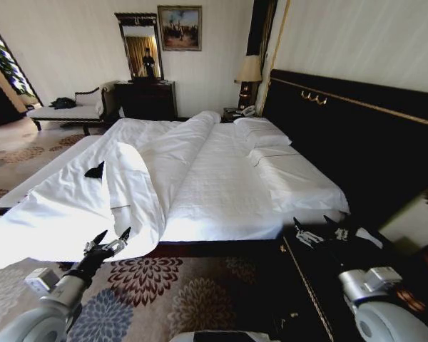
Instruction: Fold the clothes on the bed.
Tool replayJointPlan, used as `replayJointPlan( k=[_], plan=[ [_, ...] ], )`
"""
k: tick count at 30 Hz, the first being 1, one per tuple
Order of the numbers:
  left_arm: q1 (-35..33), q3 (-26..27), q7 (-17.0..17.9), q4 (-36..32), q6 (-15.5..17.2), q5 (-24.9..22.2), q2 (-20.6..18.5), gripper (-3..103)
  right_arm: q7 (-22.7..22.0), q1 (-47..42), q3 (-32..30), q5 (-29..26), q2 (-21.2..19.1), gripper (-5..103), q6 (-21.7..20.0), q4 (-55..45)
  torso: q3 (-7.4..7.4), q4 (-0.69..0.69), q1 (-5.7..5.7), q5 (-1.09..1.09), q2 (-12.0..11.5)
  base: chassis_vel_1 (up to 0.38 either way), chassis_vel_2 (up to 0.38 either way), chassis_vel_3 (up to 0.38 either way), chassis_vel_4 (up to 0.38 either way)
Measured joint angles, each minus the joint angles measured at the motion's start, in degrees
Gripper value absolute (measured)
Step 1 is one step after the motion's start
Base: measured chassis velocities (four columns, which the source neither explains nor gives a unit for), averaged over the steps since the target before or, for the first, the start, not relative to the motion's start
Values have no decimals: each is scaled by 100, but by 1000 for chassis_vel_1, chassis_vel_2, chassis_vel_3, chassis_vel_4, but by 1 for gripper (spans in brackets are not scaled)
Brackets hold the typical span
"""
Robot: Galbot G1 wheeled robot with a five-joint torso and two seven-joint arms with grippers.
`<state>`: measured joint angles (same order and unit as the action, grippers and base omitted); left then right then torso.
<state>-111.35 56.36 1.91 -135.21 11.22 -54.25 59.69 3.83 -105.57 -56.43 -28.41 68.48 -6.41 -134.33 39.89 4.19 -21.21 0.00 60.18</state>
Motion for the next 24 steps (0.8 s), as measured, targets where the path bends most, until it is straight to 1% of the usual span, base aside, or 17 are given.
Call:
replayJointPlan(
  k=[8,14,15,18,20,21,24],
  plan=[
    [-4,26,-80,-191,-139,-5,15,99,-28,2,38,40,23,100,-16,9,0,0,1,0,0,-144,139,137,-144],
    [8,25,-104,-301,-174,-28,15,98,-114,2,32,48,25,100,-64,-15,0,0,1,0,0,-147,145,144,-147],
    [9,24,-106,-332,-174,-44,15,95,-144,2,27,48,25,100,-83,-21,0,0,1,0,0,-165,164,160,-167],
    [26,15,-108,-382,-171,-61,9,98,-174,-5,14,58,28,100,-103,-23,0,0,1,1,0,-165,163,172,-159],
    [30,13,-108,-383,-166,-62,8,98,-175,-10,15,65,36,100,-105,-25,0,0,0,1,0,-167,161,154,-157],
    [29,12,-108,-381,-164,-63,8,101,-175,-12,23,72,52,100,-106,-31,0,0,0,0,0,-167,156,154,-155],
    [10,16,-113,-361,-165,-63,13,98,-175,-11,35,75,65,100,-108,-35,0,0,0,0,0,-171,148,136,-160]
  ],
)
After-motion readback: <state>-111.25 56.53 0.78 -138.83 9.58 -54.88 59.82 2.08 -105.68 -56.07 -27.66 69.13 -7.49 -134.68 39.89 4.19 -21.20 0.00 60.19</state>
